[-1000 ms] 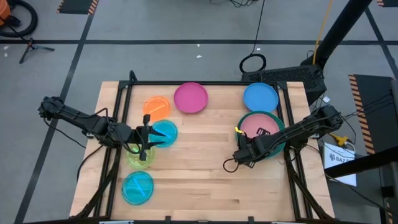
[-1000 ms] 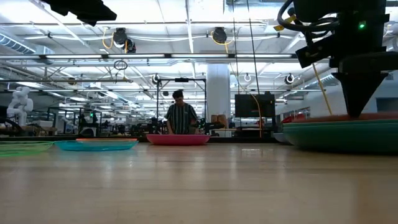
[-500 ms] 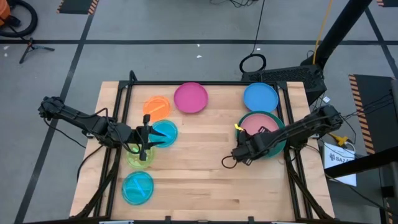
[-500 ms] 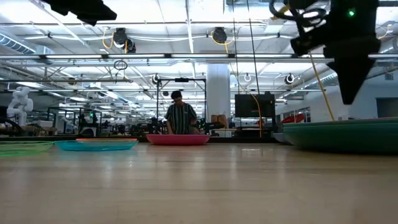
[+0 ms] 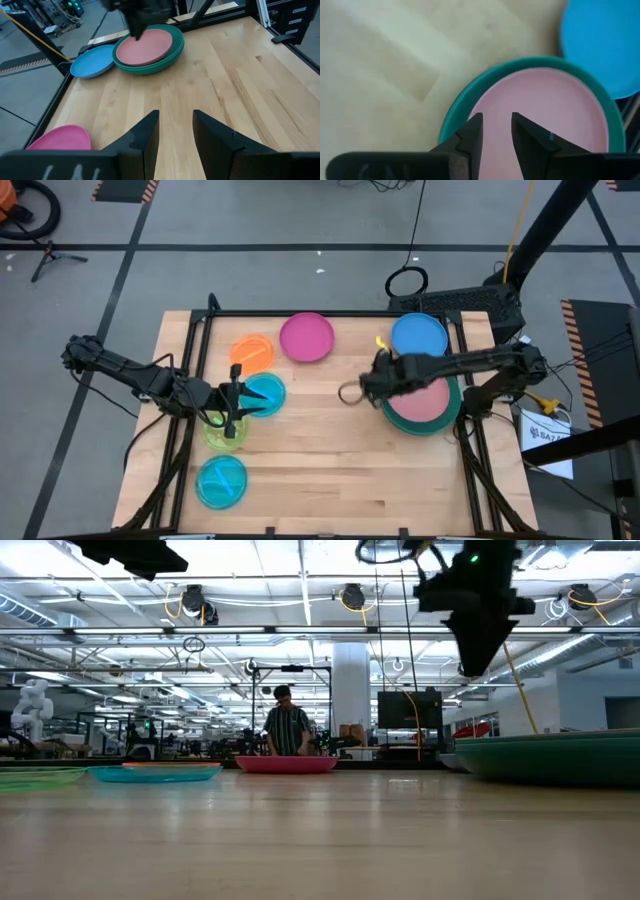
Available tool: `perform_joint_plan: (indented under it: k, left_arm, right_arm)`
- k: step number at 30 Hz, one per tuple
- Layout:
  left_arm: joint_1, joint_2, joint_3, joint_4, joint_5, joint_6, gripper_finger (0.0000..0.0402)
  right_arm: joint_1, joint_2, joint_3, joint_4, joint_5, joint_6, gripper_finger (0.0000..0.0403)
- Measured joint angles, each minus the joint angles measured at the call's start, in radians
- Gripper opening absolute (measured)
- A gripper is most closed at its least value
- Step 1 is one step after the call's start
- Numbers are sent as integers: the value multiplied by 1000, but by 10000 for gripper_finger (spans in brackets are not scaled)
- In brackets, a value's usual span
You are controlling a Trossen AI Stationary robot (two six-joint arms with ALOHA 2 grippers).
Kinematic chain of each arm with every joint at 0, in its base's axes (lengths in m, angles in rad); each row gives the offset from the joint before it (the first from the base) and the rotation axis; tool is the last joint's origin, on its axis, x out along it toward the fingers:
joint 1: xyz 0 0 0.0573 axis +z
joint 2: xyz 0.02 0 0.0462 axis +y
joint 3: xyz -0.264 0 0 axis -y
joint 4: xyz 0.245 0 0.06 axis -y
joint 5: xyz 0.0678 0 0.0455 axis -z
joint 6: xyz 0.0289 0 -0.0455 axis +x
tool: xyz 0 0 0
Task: Stack plastic plates
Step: Stack the blue plate on top of the light pink plate
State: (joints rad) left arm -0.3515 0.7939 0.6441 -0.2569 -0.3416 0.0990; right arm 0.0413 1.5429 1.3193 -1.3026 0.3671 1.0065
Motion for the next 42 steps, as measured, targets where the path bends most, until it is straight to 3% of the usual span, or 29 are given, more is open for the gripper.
perform_joint_plan:
  k: [5, 13, 20, 42]
  left_arm:
    - [0, 0, 0, 0, 0, 7, 125]
    - [0, 0, 0, 20, 0, 22, 125]
    - [0, 0, 0, 23, 0, 29, 125]
    - [0, 0, 0, 21, 0, 28, 125]
  right_arm:
    - [-151, 0, 0, 37, 6, -67, 94]
    - [-391, 0, 0, 271, 7, -302, 94]
    - [-551, 6, 0, 333, 2, -360, 94]
    - [-657, 321, 0, 345, -2, -383, 94]
